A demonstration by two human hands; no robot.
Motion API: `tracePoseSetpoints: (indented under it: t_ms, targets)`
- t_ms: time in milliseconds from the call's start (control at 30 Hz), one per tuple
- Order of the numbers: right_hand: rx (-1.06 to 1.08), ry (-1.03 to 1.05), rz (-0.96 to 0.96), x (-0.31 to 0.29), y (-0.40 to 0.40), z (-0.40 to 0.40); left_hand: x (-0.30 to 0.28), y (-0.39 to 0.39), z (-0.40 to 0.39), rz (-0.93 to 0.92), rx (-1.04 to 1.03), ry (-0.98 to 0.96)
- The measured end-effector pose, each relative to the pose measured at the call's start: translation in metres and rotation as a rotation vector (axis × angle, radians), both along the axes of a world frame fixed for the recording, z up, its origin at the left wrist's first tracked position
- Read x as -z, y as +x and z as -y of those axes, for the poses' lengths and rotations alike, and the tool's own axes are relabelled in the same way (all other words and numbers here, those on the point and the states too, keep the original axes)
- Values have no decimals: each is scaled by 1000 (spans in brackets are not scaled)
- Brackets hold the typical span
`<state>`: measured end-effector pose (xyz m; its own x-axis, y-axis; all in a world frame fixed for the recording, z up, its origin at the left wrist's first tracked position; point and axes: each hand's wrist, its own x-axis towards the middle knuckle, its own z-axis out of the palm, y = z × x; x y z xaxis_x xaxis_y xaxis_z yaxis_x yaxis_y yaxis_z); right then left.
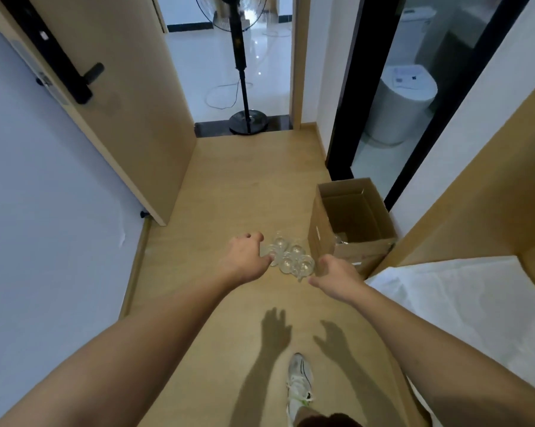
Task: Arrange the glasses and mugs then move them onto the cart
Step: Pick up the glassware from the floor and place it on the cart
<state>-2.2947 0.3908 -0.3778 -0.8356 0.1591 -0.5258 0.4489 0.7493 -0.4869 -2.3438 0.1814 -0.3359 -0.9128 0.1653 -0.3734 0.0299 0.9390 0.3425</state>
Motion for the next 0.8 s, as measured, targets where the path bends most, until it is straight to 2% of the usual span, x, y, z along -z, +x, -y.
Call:
tracePoseSetpoints:
  t_ms: [233,433,633,800]
  targets:
    - [-16,-56,86,46,-63,-22,33,-68,-31,81,-30,-78]
    - [12,-120,209,99,-84,-33,92,-109,-43,185,-29,-82]
    - [137,-150,307,190,-111,-33,194,-151,-50,326,-46,-53]
    - [269,-159,362,305,-138,-29,315,-202,-57,423,-103,-4]
